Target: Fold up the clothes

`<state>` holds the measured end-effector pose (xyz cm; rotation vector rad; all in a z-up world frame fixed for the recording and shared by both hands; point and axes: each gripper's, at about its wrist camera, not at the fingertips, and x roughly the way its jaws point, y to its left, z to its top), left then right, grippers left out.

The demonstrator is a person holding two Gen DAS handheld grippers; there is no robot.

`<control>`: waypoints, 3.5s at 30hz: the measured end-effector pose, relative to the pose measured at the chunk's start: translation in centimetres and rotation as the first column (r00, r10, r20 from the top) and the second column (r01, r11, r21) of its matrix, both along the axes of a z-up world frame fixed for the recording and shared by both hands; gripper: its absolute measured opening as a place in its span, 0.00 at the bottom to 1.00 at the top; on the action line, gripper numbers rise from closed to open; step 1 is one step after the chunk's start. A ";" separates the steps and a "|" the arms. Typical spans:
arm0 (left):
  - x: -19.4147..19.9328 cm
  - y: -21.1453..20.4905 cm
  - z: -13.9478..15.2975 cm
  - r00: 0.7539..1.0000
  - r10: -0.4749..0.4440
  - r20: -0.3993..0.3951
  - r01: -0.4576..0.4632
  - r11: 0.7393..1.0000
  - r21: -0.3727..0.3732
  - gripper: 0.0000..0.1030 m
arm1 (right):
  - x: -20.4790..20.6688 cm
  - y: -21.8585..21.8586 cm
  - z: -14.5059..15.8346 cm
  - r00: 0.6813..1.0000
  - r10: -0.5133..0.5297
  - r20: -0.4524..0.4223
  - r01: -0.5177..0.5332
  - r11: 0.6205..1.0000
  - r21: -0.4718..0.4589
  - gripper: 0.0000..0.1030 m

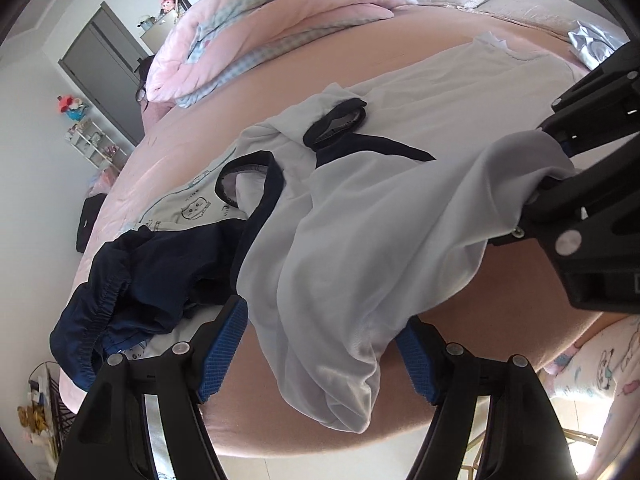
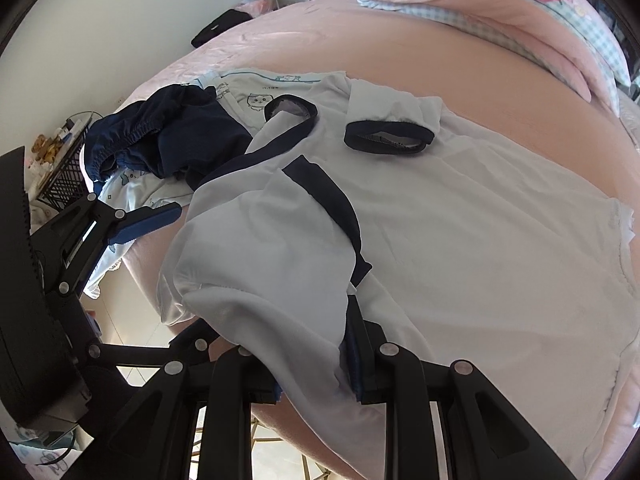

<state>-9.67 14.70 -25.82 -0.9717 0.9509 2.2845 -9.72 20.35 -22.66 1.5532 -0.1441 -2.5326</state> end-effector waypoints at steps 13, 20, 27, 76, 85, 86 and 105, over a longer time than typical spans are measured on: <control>-0.9 1.3 -2.5 0.996 -0.028 -0.083 0.018 0.993 -0.115 0.89 | 0.2 0.4 -0.5 0.999 -0.006 0.037 0.006 1.000 -0.005 0.22; -0.3 0.8 -2.9 0.980 -0.075 -0.184 0.050 0.990 -0.135 1.00 | 0.5 -0.5 -1.1 0.998 0.013 0.055 -0.016 0.998 0.054 0.22; 0.3 1.2 -2.8 0.975 -0.035 -0.218 -0.004 0.984 -0.176 1.00 | 0.8 0.1 -1.7 0.997 -0.014 0.077 0.010 0.998 0.055 0.22; 6.5 0.4 -6.7 0.597 -0.659 -0.457 0.258 0.697 -0.669 0.52 | 1.1 2.0 -0.3 0.994 0.031 0.109 -0.043 0.993 0.111 0.22; 6.0 0.4 -7.1 0.690 -0.662 -0.294 0.370 0.672 -0.642 0.14 | 1.4 1.6 -1.0 0.982 0.023 0.187 -0.050 0.988 0.144 0.26; 5.8 0.4 -7.0 0.702 -0.654 -0.282 0.376 0.677 -0.633 0.14 | 1.4 1.9 -1.0 0.980 0.003 0.198 -0.032 0.989 0.143 0.33; 4.9 0.5 -6.3 0.836 -0.517 -0.185 0.366 0.776 -0.515 0.12 | 8.9 6.5 0.4 0.978 -0.109 0.179 0.037 0.931 0.364 0.66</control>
